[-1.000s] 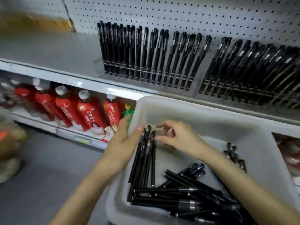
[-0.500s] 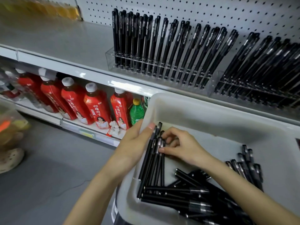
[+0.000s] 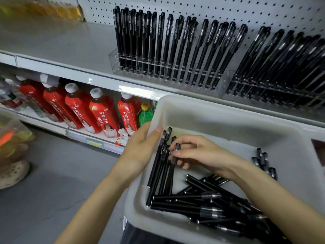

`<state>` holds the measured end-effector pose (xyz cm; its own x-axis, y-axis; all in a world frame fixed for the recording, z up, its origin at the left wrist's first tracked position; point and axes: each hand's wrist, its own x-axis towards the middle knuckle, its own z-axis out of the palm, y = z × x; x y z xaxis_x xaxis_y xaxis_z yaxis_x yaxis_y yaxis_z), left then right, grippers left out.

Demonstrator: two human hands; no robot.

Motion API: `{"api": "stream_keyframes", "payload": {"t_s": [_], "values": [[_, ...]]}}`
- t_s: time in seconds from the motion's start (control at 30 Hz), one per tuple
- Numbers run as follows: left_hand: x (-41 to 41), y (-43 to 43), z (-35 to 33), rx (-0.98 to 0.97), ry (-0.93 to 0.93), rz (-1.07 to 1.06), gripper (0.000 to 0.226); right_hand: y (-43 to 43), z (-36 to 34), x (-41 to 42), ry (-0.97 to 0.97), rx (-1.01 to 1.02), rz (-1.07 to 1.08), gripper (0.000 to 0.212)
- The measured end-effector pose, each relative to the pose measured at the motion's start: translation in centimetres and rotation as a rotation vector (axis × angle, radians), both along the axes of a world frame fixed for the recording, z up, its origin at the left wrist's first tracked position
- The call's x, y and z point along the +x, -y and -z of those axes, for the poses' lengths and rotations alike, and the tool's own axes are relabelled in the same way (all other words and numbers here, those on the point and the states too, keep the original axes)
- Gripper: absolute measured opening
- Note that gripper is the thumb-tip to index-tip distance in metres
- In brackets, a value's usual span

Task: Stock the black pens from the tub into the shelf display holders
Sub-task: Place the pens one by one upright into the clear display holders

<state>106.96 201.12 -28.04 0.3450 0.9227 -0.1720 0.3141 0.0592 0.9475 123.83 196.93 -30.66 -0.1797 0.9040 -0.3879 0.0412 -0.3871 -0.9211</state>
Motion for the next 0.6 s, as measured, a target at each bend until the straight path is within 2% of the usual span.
{"api": "stream_keyframes", "payload": {"t_s": [0.1,0.17,0.27,0.3,0.37,0.5,0.6], "values": [[-0.1,0.1,-0.7,0.146,-0.153,0.023,0.019,0.2,-1.3,0.7,0.0,0.006,-0.043,0.007],[0.0,0.1,-1.5,0.298,-0.34,0.062,0.033,0.3,-2.8,1.9,-0.021,0.027,-0.002,0.007],[0.9,-0.2,-3.4,0.499,-0.623,0.025,0.062,0.7,-5.7,4.9,-0.016,0.138,0.203,0.012],[1.6,-0.2,-4.3,0.558,-0.646,0.011,0.065,1.1,-6.6,6.0,0.012,0.188,0.278,0.011],[3.5,0.0,-6.0,0.624,-0.578,0.023,0.067,2.2,-8.5,8.6,0.081,0.288,0.425,0.006],[9.3,1.2,-7.4,0.761,-0.478,0.209,0.058,5.6,-12.3,14.6,0.222,0.473,0.703,0.01],[14.4,2.5,-7.2,0.95,-0.465,0.387,0.05,8.3,-14.4,18.8,0.272,0.587,0.937,0.026]]}}
